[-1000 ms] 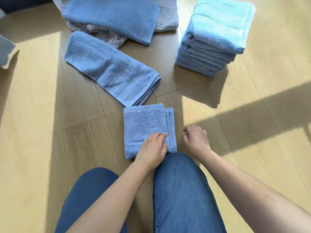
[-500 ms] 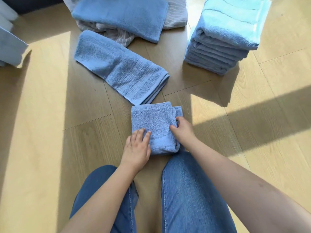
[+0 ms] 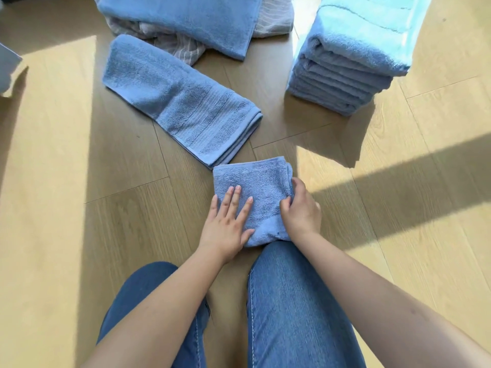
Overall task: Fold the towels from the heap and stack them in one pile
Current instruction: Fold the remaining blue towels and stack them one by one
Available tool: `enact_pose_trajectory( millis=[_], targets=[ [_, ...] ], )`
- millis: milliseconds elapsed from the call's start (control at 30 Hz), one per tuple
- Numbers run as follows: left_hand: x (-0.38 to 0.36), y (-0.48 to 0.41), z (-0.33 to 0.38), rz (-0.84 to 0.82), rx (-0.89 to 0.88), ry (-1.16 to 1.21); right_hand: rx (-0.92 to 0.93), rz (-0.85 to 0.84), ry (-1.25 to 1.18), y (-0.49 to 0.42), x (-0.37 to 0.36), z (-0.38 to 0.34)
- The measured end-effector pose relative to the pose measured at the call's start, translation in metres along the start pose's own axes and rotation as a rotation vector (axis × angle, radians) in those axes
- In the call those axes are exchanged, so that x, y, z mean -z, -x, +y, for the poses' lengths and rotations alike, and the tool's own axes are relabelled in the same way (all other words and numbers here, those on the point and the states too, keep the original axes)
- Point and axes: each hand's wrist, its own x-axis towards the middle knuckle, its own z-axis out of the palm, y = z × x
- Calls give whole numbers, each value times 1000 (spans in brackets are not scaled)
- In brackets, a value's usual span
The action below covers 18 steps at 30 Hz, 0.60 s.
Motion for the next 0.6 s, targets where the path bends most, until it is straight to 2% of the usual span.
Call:
enact_pose_trajectory(
  millis=[100,167,233,333,400,467,600],
  targets=[
    [4,-10,-5,7,5,-10,-105,-54,158,-7,2,10],
    [7,-18,-9,-18,-29,-31,-75,-16,196,-11,4,8],
    [9,-26,-10,-38,-73,-58,72,13,221,-14,2,-3],
    [12,-35,-9,-38,-83,-63,397,114,322,-16,-8,-16],
    [11,-39,-9,-32,-61,-49,472,-57,414,-18,-14,-14],
    [8,-41,-10,-29,-45,-50,437,-246,489,-22,-20,5],
    [7,-43,-9,-16,-46,-54,431,-252,558,-27,-20,26]
  ],
)
